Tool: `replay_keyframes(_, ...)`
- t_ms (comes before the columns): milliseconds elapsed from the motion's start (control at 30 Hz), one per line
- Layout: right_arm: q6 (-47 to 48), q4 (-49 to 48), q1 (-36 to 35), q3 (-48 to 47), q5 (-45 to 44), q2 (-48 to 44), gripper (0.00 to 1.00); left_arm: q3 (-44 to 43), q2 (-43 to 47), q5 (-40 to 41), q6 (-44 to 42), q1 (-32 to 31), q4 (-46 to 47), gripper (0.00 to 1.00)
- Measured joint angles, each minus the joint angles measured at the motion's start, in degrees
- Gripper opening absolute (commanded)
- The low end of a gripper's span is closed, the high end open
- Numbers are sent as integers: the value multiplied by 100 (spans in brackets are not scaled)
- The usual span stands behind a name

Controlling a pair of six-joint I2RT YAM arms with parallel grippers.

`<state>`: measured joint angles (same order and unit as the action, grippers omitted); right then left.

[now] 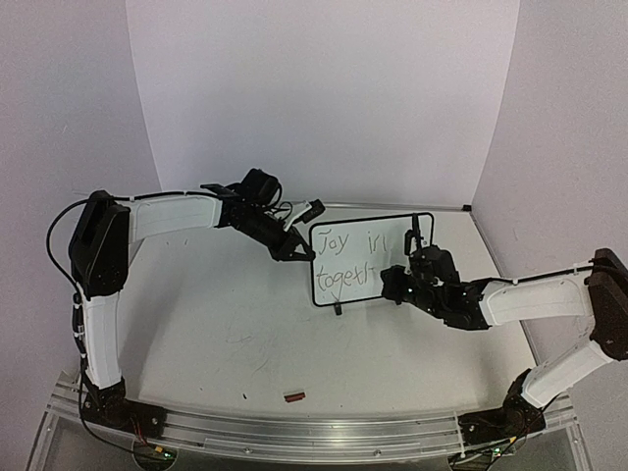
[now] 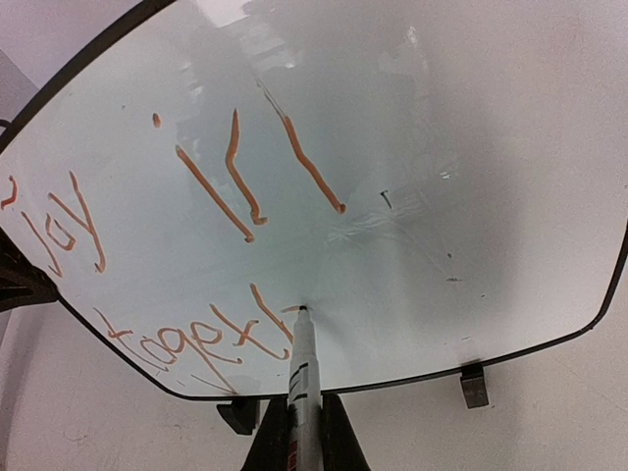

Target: Write a sentence on the whiteboard

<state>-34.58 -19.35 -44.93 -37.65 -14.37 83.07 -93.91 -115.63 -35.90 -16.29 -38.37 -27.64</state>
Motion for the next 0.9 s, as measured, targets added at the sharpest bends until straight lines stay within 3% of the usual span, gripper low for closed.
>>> replay_keyframes(900, -190, 57, 2, 254, 42, 268, 0, 31, 30, 9, -20, 0, -39, 0)
